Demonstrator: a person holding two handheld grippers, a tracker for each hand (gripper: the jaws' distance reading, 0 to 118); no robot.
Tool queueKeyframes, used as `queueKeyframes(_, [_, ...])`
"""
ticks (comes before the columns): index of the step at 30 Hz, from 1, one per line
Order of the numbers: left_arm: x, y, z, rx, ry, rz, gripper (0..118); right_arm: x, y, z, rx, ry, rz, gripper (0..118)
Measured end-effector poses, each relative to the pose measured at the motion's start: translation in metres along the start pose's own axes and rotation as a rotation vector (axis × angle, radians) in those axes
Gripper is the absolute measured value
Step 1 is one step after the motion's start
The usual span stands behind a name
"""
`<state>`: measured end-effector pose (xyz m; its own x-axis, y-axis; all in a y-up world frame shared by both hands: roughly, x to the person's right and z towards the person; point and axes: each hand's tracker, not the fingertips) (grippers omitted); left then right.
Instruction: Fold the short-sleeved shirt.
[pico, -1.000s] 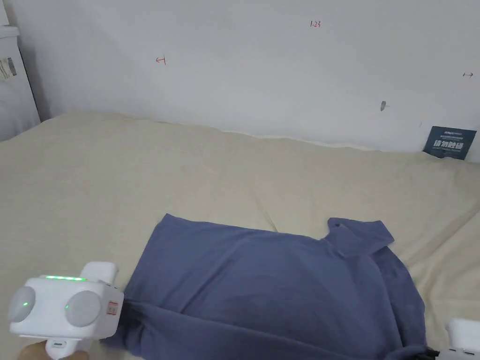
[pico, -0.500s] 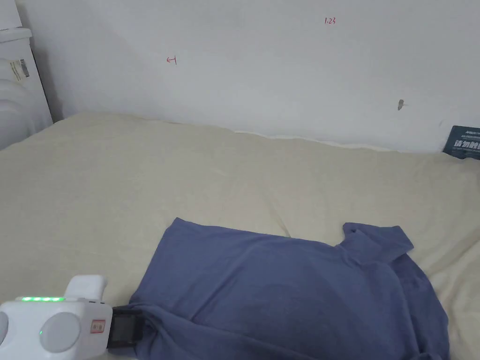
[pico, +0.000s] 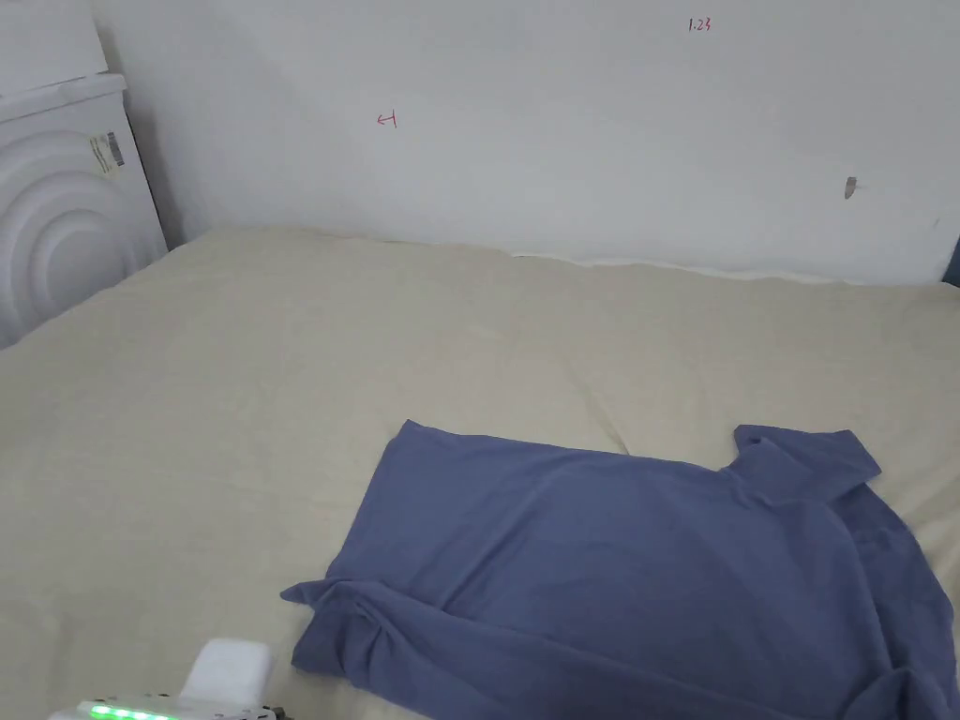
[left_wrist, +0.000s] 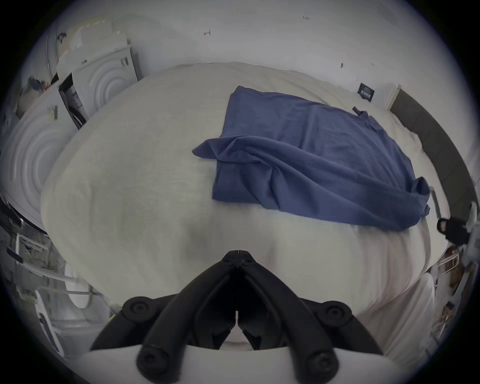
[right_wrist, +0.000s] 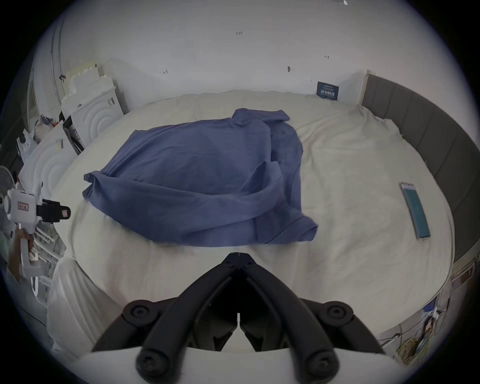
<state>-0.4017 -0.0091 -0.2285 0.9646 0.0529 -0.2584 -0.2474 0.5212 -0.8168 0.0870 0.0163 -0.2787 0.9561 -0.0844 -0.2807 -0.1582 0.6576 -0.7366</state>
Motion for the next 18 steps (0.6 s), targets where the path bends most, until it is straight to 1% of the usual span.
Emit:
queueKeyframes(4, [-0.008,0.029,-0.009,0.038,-0.027,0.091,0,-0.002,0.002,-0.006,-0.025,-0.013,0.003,0])
queueKeyframes(5, [-0.007,0.037,-0.012,0.048,-0.024,0.097,6,-0.001,0.003,-0.007,-0.032,-0.016,0.005,0])
queueKeyframes(6, [-0.006,0.046,-0.017,0.049,-0.022,0.09,39,0.001,0.002,-0.008,-0.03,-0.021,0.004,0])
queueKeyframes(7, [-0.003,0.054,-0.023,0.049,-0.015,0.082,74,0.002,0.003,-0.009,-0.029,-0.023,-0.001,0])
queueKeyframes(8, [-0.008,0.06,-0.039,0.039,0.003,0.062,98,0.004,0.003,-0.01,-0.03,-0.023,-0.008,0])
queueKeyframes(9, [-0.004,0.065,-0.047,0.014,0.024,0.032,102,0.006,0.003,-0.01,-0.028,-0.024,-0.023,0])
queueKeyframes(11, [0.002,0.073,-0.062,-0.014,0.036,-0.02,102,0.011,0.002,-0.011,-0.028,-0.016,-0.049,0])
queueKeyframes(12, [0.002,0.073,-0.074,-0.032,0.082,-0.029,102,0.012,0.002,-0.012,-0.033,-0.014,-0.063,0])
queueKeyframes(13, [0.003,0.074,-0.082,-0.057,0.131,-0.029,101,0.012,0.001,-0.012,-0.034,-0.013,-0.065,0])
queueKeyframes(14, [0.002,0.074,-0.086,-0.078,0.131,-0.025,101,0.013,-0.001,-0.013,-0.036,-0.015,-0.064,0])
queueKeyframes(15, [-0.001,0.071,-0.087,-0.067,0.062,0.039,101,0.013,-0.001,-0.013,-0.044,-0.025,-0.057,0])
queueKeyframes(16, [-0.002,0.067,-0.084,-0.03,0.078,0.089,101,0.013,-0.002,-0.014,-0.047,-0.035,-0.046,0])
queueKeyframes(17, [0.0,0.067,-0.082,-0.023,0.094,0.085,100,0.014,-0.003,-0.014,-0.05,-0.044,-0.039,0])
queueKeyframes(18, [0.007,0.068,-0.08,-0.019,0.111,0.059,95,0.016,-0.004,-0.016,-0.061,-0.047,-0.034,0])
